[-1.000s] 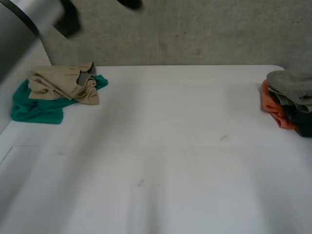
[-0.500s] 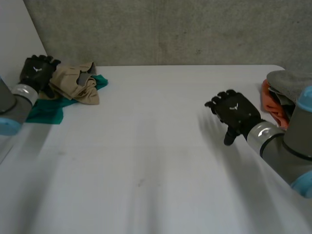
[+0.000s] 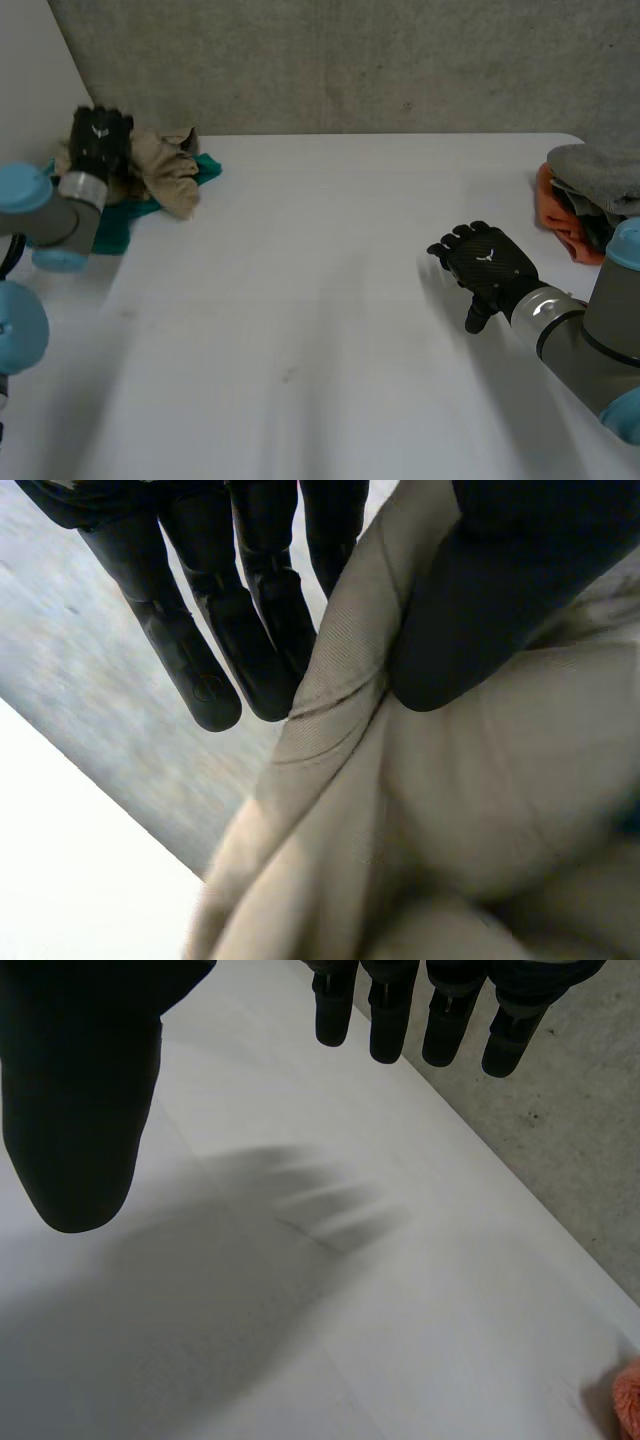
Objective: Fold the laundry.
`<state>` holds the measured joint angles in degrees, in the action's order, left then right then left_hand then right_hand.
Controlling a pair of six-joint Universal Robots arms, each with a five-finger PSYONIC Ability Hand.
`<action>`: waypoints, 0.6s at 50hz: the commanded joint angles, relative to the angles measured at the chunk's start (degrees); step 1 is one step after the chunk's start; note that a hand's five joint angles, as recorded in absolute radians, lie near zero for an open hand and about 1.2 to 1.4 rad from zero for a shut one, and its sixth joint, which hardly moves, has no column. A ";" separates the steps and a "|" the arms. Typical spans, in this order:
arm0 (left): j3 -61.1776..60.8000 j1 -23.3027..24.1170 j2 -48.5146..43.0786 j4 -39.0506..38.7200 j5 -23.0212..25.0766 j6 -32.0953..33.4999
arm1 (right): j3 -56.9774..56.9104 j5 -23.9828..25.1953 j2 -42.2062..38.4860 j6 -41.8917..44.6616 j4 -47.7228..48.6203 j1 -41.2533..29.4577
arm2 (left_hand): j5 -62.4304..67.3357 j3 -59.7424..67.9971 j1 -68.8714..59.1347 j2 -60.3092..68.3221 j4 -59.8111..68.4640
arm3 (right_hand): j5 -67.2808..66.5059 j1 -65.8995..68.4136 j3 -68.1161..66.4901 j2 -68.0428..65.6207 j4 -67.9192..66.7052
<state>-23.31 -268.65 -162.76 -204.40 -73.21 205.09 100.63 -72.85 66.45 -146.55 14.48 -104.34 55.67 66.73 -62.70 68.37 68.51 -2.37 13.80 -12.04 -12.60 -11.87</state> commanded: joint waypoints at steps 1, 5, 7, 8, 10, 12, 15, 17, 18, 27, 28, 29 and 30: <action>-21.23 4.09 24.74 -3.98 -3.08 -10.57 | -0.17 -0.01 0.35 -0.14 -0.06 -0.07 | 14.33 13.27 -17.30 11.63 11.49 | 2.37 -3.80 2.04 2.60 1.87; -32.75 8.66 38.02 -7.14 -2.91 -18.57 | -0.08 -0.01 0.96 -0.23 -0.15 0.10 | 14.33 13.27 -17.30 11.63 11.49 | 2.37 -3.80 2.04 2.60 1.87; -39.05 11.55 44.77 -7.67 -2.64 -22.16 | -0.08 -0.27 2.02 -0.57 -0.15 0.36 | 14.33 13.27 -17.30 11.63 11.49 | 2.37 -3.80 2.04 2.60 1.87; -41.01 12.44 46.90 -7.68 -2.55 -23.06 | -0.08 -0.53 2.54 -0.84 -0.15 0.71 | 14.33 13.27 -17.30 11.63 11.49 | 2.37 -3.80 2.04 2.60 1.87; -44.62 14.46 50.60 -7.59 -2.55 -24.29 | 0.01 -1.50 3.94 -0.84 -0.24 1.85 | 14.33 13.27 -17.30 11.63 11.49 | 2.37 -3.80 2.04 2.60 1.87; -50.15 17.88 54.73 -7.24 -1.50 -24.56 | 0.18 -2.20 4.74 -1.02 -0.15 2.73 | 14.33 13.27 -17.30 11.63 11.49 | 2.37 -3.80 2.04 2.60 1.87; -58.21 22.62 56.24 -7.41 0.08 -24.56 | 0.27 -3.44 6.59 -1.02 -0.24 3.88 | 14.33 13.27 -17.30 11.63 11.49 | 2.37 -3.80 2.04 2.60 1.87; -61.93 25.09 56.06 -7.50 0.52 -24.47 | 0.36 -3.88 7.20 -1.10 -0.15 4.49 | 14.33 13.27 -17.30 11.63 11.49 | 2.37 -3.80 2.04 2.60 1.87; -63.69 26.32 55.80 -7.50 0.61 -24.47 | 0.36 -4.05 7.64 -1.10 -0.24 5.10 | 14.33 13.27 -17.30 11.63 11.49 | 2.37 -3.80 2.04 2.60 1.87; -72.05 42.05 48.24 -5.31 0.35 -21.76 | 0.10 -3.70 8.08 -1.10 -0.50 7.13 | -33.01 -34.07 30.04 -35.71 -35.85 | 2.37 -3.80 2.04 2.60 1.87; -72.14 42.33 48.50 -4.69 0.09 -20.96 | 0.10 -3.79 8.08 -1.10 -0.59 7.05 | -37.75 -38.81 34.78 -40.45 -40.58 | 2.37 -3.80 2.04 2.60 1.87; -72.23 42.33 49.20 -3.99 -0.09 -20.17 | 0.01 -3.79 8.08 -1.10 -0.77 7.04 | -38.46 -39.52 35.49 -41.16 -41.30 | 2.37 -3.80 2.04 2.60 1.87; -72.23 42.07 50.16 -3.11 -0.35 -19.47 | 0.01 -3.88 8.08 -1.10 -1.03 6.96 | -38.80 -39.86 35.83 -41.50 -41.64 | 2.37 -3.80 2.04 2.60 1.87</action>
<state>-95.12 -230.02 -112.68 -210.56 -72.50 182.40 100.81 -76.86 74.67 -147.67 14.08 -97.33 32.37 41.67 -37.81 41.36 42.64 -2.36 13.80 -12.04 -12.59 -11.87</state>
